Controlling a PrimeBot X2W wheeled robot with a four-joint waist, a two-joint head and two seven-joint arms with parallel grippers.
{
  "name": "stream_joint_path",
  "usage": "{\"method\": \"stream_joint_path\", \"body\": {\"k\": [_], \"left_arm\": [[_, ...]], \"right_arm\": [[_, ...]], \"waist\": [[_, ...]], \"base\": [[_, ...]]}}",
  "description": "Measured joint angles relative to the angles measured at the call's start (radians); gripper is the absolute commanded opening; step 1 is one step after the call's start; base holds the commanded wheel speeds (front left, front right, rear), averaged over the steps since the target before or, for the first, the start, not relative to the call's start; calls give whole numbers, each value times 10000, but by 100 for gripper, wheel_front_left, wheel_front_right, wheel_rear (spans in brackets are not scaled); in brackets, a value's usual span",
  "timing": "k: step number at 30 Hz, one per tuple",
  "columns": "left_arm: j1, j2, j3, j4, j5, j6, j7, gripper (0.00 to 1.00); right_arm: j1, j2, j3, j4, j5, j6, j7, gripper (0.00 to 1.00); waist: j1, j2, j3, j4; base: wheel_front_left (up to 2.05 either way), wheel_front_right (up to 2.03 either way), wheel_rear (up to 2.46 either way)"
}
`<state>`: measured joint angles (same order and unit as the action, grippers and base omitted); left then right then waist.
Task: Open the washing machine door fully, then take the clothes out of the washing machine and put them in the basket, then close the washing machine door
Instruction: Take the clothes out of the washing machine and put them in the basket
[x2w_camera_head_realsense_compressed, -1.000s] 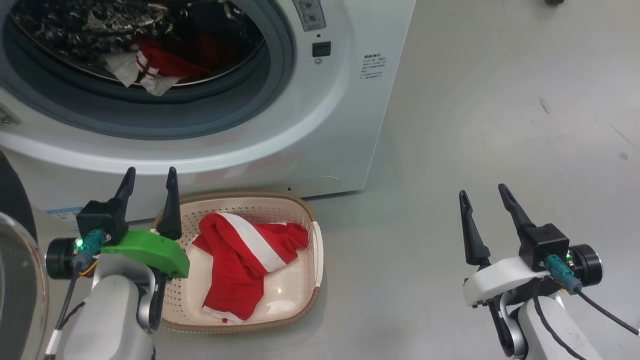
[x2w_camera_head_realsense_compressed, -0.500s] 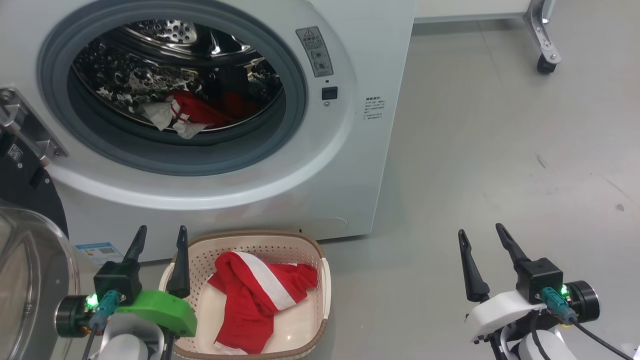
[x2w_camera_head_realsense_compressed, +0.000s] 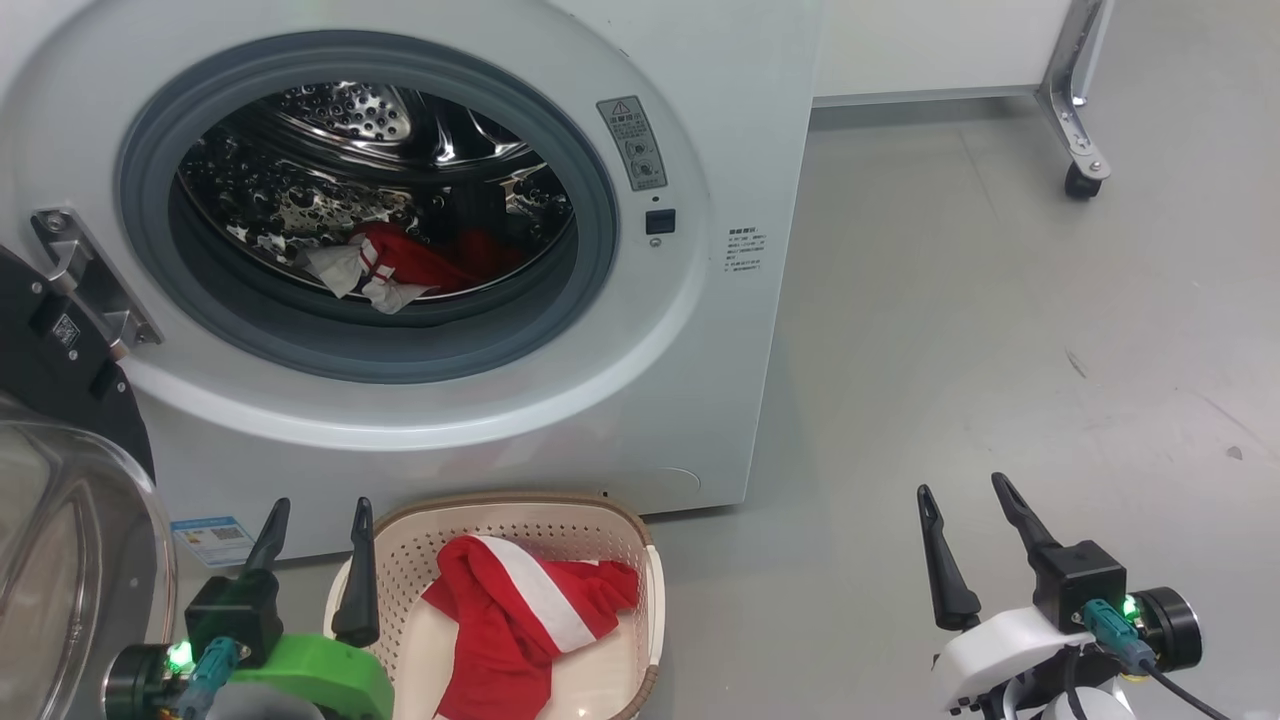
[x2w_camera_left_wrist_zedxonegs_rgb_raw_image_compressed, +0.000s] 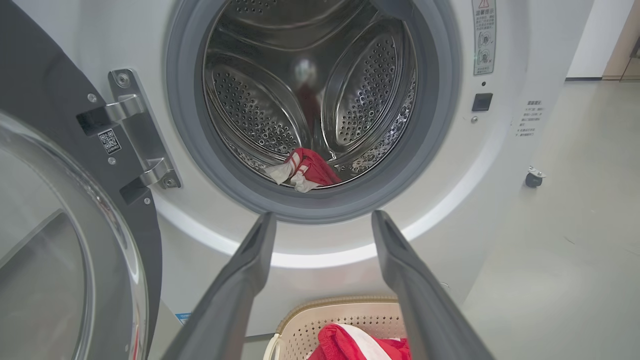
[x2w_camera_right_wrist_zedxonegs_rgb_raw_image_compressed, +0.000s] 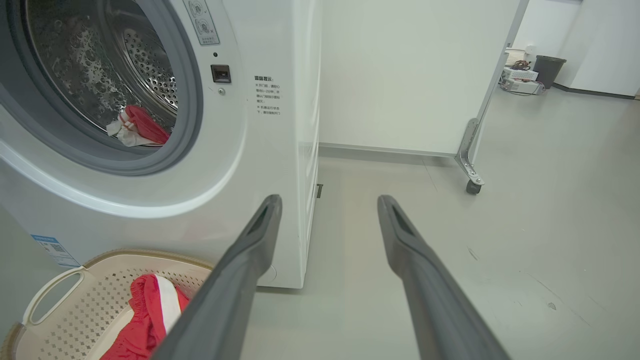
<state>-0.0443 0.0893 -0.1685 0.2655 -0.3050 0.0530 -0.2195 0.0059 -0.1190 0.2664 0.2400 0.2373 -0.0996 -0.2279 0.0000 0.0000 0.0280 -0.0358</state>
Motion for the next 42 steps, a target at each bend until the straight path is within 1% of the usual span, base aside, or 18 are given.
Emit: {"method": "stream_joint_path", "body": {"k": [13,18,20,34,42], "left_arm": [[779,15,15,-1028,2,215,474,100],[965,27,8,-1461,13,226,692,100],[1045,48,8,-1647,125,303,784,100],[1401,105,54,-2412,176,401,1168,100],[1487,146,88,-2742,221,430,1394,100]], "right_arm": [[243,-12,-8,-265,15,-10,127,100],[257,-44,-15,-422,15,-12,205,100],[260,-48,-12,-472,15,-12,219,100],[395,-77,17,-740,13,-13,366,100],[393,-81,44,-988,12,-13,439,100]], "waist": [[0,0,-150,-27],[0,0,-120,-26],[0,0,-94,-23],[0,0,13,-69],[0,0,297,-141]], "base": [[0,0,0],[0,0,0],[0,0,0],[0,0,0],[0,0,0]]}}
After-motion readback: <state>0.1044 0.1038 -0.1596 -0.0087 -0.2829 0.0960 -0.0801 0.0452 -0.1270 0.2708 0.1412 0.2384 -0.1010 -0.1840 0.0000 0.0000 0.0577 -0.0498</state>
